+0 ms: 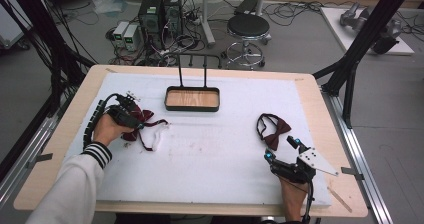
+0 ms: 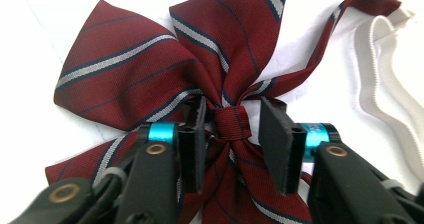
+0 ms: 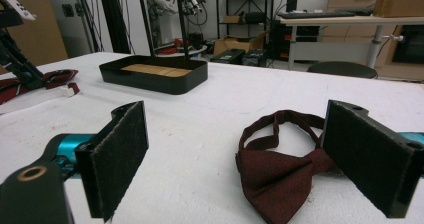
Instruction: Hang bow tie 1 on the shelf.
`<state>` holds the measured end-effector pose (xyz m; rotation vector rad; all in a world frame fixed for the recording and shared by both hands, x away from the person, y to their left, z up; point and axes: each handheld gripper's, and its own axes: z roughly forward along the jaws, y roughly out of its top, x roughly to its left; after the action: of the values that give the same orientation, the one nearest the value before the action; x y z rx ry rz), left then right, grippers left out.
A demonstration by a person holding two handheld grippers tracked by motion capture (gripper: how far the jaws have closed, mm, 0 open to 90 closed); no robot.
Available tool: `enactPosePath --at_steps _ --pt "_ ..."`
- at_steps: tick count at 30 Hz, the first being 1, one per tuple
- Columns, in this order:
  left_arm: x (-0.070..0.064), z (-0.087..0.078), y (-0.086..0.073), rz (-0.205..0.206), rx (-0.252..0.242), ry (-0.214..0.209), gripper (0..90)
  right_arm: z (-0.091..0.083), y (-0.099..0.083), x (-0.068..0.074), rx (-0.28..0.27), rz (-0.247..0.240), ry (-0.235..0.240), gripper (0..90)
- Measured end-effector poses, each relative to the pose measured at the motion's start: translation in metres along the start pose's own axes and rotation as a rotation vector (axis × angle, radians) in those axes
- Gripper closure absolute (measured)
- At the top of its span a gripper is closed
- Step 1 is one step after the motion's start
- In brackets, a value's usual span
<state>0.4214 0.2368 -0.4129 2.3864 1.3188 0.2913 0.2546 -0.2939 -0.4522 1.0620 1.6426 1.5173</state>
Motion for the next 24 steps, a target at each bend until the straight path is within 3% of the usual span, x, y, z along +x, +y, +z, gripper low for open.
enactPosePath --at_steps 6,16,24 --pt "-0.002 0.001 0.001 0.015 0.008 0.033 73.3 0.000 0.000 0.000 0.000 0.000 0.000 10.7" --pt "-0.004 -0.001 0.001 0.030 0.000 0.055 74.3 0.000 0.000 0.000 -0.002 0.000 0.002 10.7" --pt "-0.003 -0.011 0.000 0.042 -0.081 0.066 75.1 0.000 0.000 0.000 -0.001 0.005 0.001 10.7"
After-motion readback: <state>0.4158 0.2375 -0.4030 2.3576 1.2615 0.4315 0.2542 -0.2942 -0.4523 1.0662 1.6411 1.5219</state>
